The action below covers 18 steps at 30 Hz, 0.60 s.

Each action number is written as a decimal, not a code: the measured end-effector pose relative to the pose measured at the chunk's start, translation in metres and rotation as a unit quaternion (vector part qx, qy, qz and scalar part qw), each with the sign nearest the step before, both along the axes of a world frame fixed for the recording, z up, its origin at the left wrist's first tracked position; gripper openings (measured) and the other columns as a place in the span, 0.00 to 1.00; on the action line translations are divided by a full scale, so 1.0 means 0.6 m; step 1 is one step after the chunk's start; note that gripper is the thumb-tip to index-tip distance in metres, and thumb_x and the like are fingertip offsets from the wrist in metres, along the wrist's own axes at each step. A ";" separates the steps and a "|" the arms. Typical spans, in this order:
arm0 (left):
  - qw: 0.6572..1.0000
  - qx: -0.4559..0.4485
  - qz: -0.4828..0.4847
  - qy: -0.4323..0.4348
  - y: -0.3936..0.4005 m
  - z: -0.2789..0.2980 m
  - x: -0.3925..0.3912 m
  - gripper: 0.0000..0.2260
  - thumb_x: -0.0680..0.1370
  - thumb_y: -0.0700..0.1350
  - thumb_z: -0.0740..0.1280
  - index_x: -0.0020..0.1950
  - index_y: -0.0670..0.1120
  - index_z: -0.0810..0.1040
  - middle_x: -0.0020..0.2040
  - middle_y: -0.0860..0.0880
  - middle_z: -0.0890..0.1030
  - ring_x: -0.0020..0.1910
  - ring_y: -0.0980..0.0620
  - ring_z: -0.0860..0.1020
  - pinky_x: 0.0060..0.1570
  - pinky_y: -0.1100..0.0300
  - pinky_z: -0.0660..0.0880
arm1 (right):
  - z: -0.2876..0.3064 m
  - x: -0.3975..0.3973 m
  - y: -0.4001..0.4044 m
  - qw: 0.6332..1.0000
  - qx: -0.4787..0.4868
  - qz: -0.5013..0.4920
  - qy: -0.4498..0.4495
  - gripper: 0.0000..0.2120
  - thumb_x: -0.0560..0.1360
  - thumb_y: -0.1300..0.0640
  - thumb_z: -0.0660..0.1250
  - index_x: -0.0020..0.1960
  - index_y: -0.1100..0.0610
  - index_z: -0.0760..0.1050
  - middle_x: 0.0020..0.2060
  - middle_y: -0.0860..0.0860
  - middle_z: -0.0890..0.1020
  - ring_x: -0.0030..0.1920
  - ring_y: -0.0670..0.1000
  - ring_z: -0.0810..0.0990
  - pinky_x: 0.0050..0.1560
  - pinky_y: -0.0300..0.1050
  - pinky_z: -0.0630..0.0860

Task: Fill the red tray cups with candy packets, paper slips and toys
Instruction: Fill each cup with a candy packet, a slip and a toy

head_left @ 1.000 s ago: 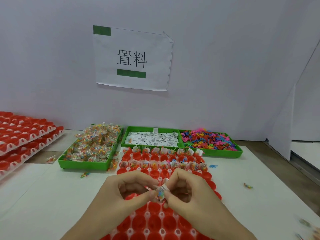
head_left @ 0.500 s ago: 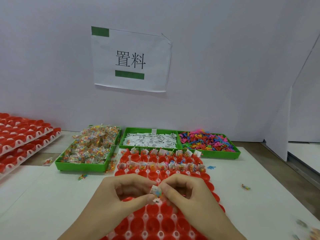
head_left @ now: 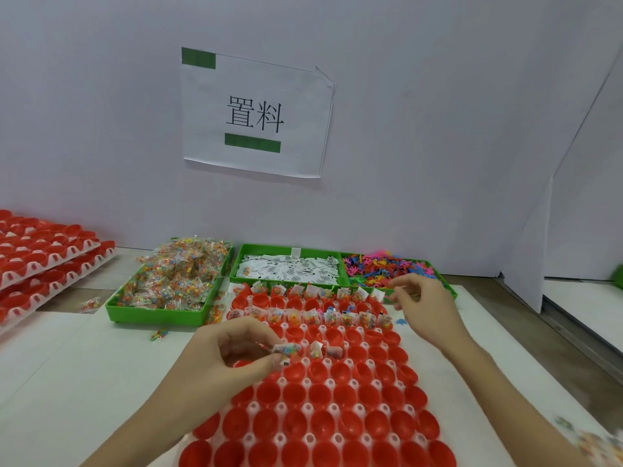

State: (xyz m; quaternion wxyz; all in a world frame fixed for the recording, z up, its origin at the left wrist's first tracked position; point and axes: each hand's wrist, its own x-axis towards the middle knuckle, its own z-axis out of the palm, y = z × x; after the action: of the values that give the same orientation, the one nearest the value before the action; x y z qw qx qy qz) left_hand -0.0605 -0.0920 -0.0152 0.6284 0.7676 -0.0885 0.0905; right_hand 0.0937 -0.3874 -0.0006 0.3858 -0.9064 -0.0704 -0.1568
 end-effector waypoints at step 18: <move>1.000 0.017 0.024 0.006 0.012 -0.008 0.011 0.06 0.68 0.44 0.80 0.43 0.50 0.86 0.40 0.44 0.87 0.41 0.47 0.86 0.45 0.61 0.82 | -0.017 0.223 -0.112 0.924 -0.375 -0.075 -0.007 0.05 0.77 0.57 0.73 0.50 0.59 0.82 0.50 0.58 0.81 0.50 0.59 0.81 0.50 0.51 0.77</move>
State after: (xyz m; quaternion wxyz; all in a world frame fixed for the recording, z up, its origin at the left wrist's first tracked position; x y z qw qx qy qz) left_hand -0.0540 -0.0846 -0.0200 0.6133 0.7806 -0.0680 0.0997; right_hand 0.2276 -0.4546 -0.0106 0.0043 -0.9864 -0.0582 -0.1536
